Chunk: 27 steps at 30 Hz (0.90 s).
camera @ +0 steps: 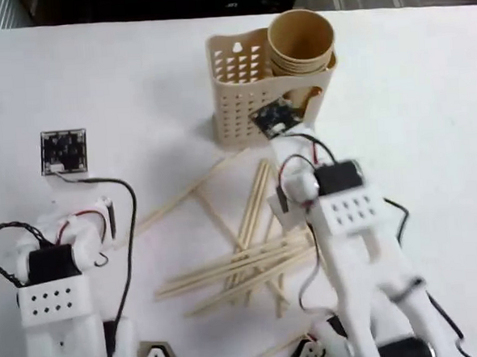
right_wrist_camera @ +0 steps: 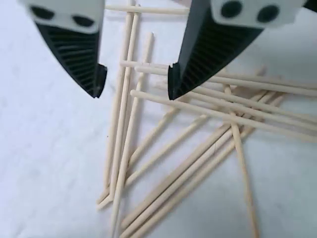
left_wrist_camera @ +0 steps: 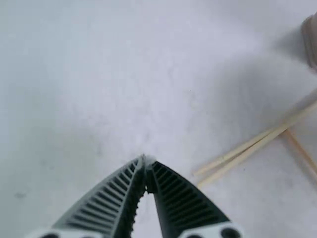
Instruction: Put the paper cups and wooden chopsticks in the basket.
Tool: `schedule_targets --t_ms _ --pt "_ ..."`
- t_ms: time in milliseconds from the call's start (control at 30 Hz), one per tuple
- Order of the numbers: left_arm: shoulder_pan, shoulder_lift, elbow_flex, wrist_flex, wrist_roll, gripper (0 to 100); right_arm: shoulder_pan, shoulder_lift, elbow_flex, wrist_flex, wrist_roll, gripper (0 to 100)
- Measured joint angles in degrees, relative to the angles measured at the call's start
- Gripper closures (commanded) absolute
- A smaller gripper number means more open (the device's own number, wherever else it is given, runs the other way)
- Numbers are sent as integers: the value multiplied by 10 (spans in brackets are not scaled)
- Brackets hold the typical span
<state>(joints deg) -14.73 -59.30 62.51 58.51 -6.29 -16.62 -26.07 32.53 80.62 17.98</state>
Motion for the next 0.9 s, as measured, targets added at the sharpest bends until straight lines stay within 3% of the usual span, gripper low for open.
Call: schedule_targets --t_ms 333,733,900 --pt "0 0 22 -13 -19 976 58 251 -109 -1 74 786" --pt "0 0 28 -14 -23 976 56 435 -178 -55 80 793" --pt "0 0 28 -14 -23 976 64 450 -187 -64 80 955"
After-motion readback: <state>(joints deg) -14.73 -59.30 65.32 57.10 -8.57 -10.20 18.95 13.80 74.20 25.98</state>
